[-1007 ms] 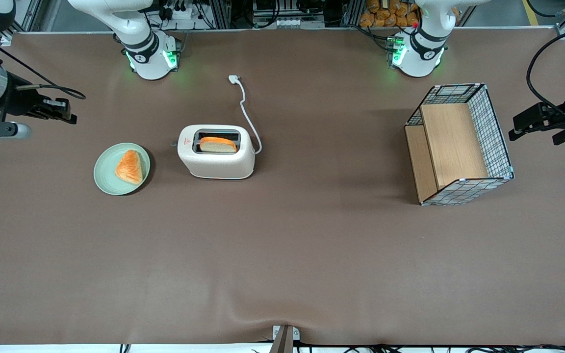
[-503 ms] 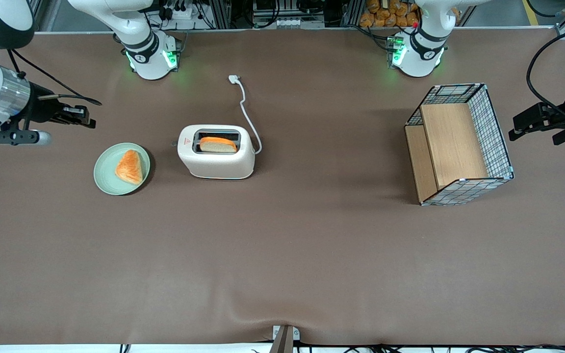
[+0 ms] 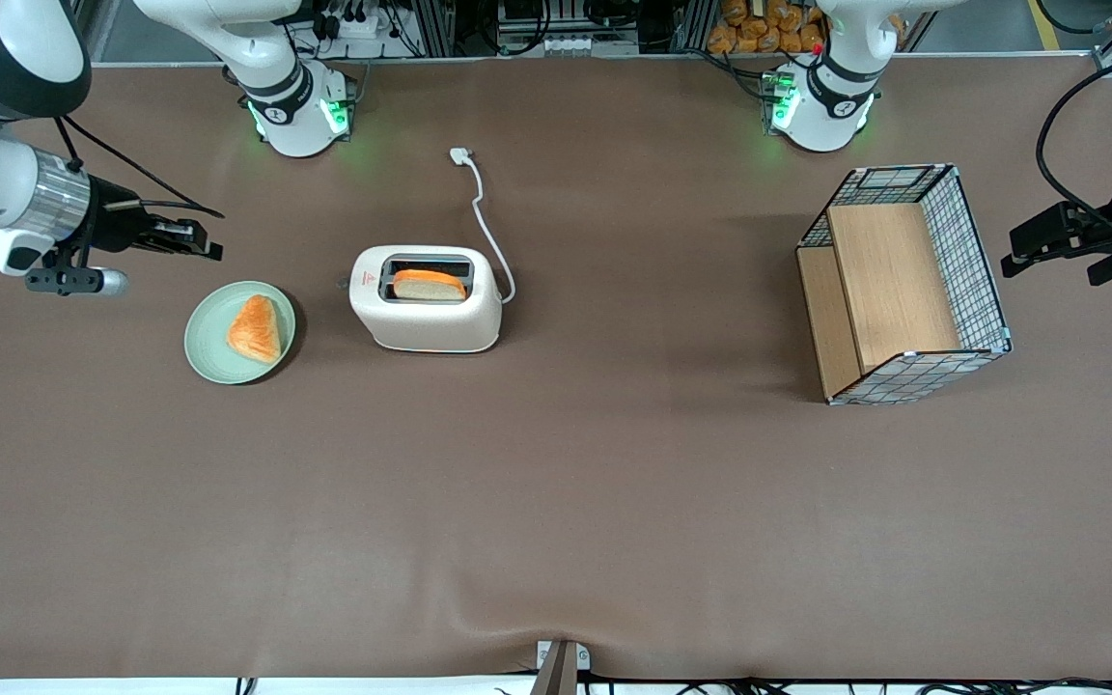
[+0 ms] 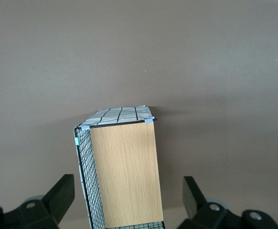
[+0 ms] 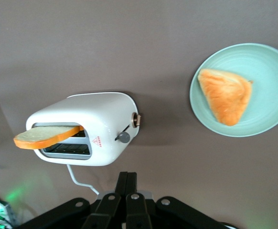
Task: Press toaster button with right arm
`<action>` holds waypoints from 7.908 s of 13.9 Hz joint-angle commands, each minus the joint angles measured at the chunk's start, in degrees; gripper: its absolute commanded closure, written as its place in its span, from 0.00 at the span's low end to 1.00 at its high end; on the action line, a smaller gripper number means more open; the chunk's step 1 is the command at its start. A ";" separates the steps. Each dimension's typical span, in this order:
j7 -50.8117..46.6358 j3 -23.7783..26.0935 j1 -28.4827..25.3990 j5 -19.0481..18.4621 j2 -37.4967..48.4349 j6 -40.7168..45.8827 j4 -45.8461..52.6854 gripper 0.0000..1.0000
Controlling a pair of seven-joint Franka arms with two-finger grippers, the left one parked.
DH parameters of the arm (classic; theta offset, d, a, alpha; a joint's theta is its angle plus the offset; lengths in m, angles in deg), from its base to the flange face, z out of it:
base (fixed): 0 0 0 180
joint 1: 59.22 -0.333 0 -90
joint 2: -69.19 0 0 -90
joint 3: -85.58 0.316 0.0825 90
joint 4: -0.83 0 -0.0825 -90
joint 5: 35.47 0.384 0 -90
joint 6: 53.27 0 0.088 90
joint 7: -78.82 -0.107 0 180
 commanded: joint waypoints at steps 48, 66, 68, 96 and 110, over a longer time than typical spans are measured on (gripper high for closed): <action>21.25 5.78 -0.22 28.49 -10.50 -23.41 -20.69 1.00; 32.05 6.04 0.49 32.97 -15.85 -24.12 -21.74 1.00; 34.16 6.04 0.57 34.99 -16.82 -24.12 -21.92 1.00; 24.60 5.17 7.77 23.32 -15.07 -13.17 -14.65 1.00; 1.92 2.08 6.03 -6.46 -7.51 13.40 18.67 1.00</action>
